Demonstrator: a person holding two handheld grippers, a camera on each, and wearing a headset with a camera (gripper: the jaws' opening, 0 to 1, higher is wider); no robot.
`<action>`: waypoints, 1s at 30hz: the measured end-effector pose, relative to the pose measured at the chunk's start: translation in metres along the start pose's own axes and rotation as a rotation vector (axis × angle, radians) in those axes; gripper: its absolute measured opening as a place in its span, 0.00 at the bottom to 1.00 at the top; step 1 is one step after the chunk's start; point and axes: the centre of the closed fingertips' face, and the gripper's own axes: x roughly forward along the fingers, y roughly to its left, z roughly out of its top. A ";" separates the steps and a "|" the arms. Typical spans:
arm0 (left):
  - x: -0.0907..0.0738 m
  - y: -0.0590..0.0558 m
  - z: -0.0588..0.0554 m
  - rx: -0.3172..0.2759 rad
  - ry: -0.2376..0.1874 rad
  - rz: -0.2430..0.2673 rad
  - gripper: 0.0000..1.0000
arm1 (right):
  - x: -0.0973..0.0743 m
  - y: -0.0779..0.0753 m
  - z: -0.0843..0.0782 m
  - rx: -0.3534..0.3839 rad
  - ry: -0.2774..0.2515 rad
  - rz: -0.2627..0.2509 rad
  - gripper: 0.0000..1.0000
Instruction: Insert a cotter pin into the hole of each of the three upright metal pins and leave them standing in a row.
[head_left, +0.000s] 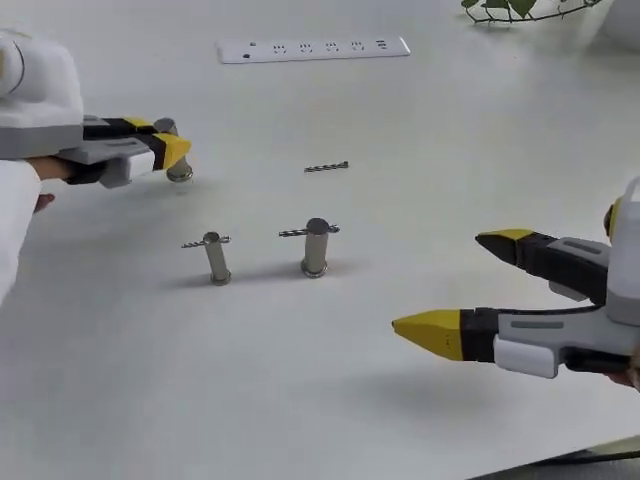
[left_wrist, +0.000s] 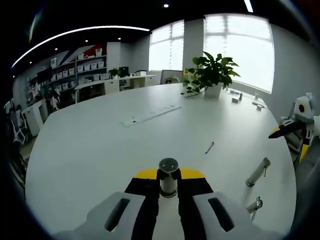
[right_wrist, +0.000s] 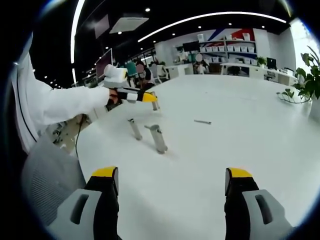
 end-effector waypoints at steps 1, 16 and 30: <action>-0.007 0.000 0.013 0.002 -0.031 0.007 0.10 | 0.000 0.000 0.001 0.000 -0.002 0.001 0.86; -0.050 -0.045 0.084 0.118 -0.163 -0.090 0.10 | -0.002 0.003 0.008 0.006 -0.038 0.014 0.86; -0.068 -0.101 0.089 0.212 -0.179 -0.318 0.09 | -0.003 0.002 0.012 0.007 -0.056 0.008 0.87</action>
